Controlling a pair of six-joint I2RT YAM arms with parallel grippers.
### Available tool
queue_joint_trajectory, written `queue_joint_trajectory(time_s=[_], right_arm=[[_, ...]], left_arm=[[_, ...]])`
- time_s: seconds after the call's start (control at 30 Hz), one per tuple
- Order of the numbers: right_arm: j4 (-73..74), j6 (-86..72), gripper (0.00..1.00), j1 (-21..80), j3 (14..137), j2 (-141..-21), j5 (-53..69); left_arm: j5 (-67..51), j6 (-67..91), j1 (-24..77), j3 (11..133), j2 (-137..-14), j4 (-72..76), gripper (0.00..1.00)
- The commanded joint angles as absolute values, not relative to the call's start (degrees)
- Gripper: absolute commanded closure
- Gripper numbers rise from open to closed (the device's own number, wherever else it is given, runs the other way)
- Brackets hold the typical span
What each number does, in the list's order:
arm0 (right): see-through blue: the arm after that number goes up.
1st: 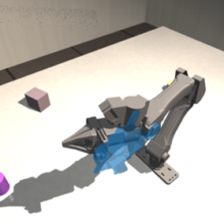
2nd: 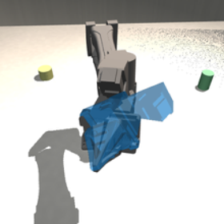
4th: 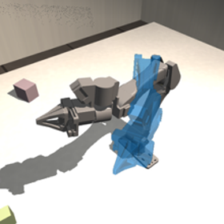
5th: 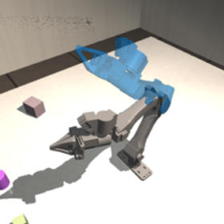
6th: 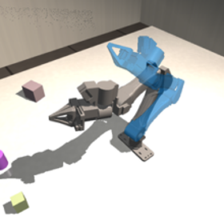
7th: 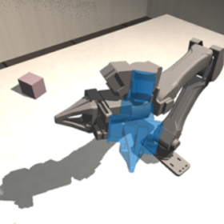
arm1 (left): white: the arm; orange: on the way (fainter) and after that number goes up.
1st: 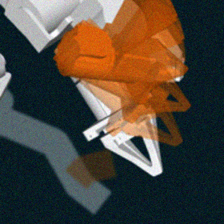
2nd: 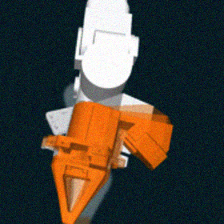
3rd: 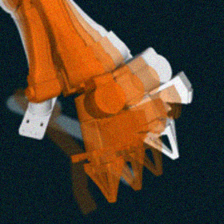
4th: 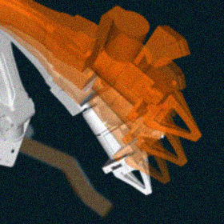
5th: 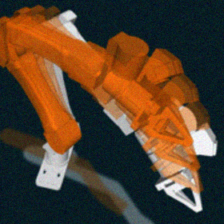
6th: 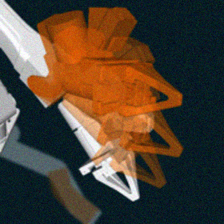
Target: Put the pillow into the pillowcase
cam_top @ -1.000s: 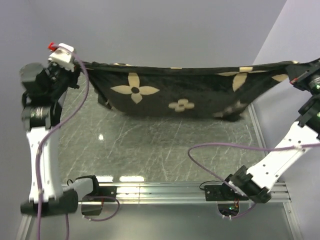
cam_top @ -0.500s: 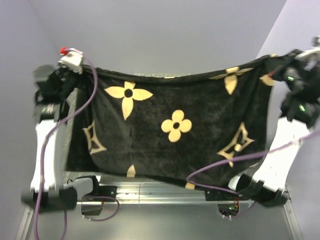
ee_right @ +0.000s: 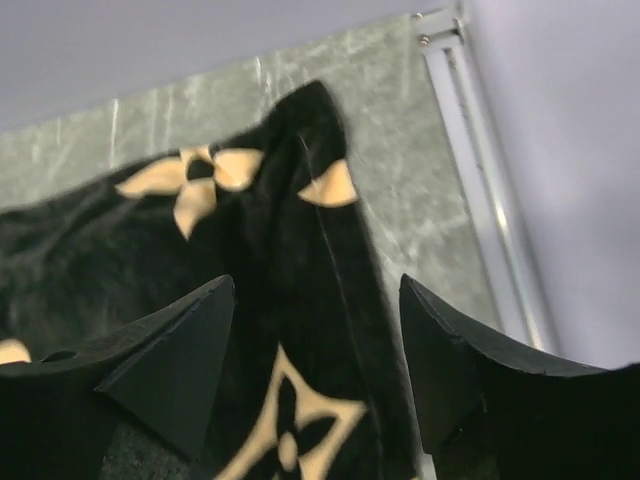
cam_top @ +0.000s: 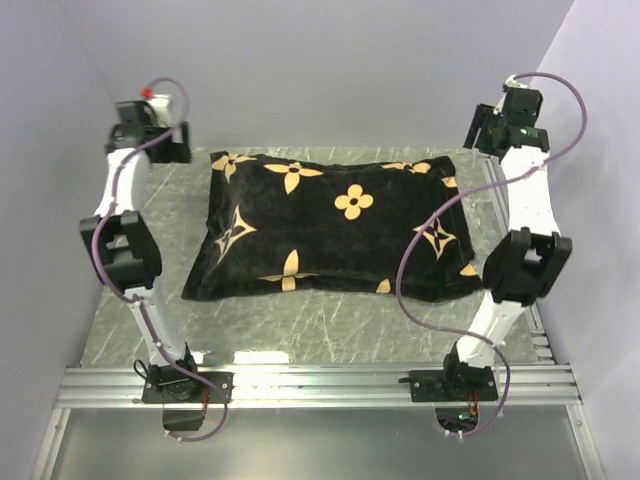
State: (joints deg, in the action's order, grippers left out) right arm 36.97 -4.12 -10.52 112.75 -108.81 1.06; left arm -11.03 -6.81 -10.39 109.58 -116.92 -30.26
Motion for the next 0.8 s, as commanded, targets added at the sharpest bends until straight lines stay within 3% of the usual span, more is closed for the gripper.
queue_joint_trajectory(time_s=[0.0, 0.23, 0.37, 0.47, 0.5, 0.6, 0.77], right_arm=[[37.3, 1.9, 0.26, -10.6, 112.3, -97.2, -0.3], [46.8, 6.8, 0.25, -10.7, 102.1, -88.7, 14.9], [52.3, 9.1, 0.25, -10.5, 93.1, -84.0, 19.3], [49.9, 9.9, 0.24, -10.1, 81.2, -77.7, 20.6], [48.6, 9.7, 0.17, -9.8, 74.6, -74.1, 21.0], [44.9, 9.1, 0.15, -9.1, 62.4, -67.3, 23.1], [41.9, 8.5, 0.14, -5.9, 51.8, -59.5, 21.0]], left_arm=[[-13.3, -4.1, -13.1, 113.8, -108.2, -35.0, 0.01], [-22.7, -4.9, -13.5, 103.4, -98.5, -43.3, 0.01], [-24.7, -4.2, -13.4, 90.7, -90.7, -41.1, 0.01], [-22.4, -4.5, -12.4, 81.7, -84.4, -37.7, 0.01], [-21.5, -4.7, -12.0, 79.5, -81.9, -36.8, 0.01], [-18.7, -5.2, -9.7, 71.1, -77.5, -34.6, 0.01], [-16.1, -5.4, -4.7, 59.0, -71.1, -31.0, 0.01]])
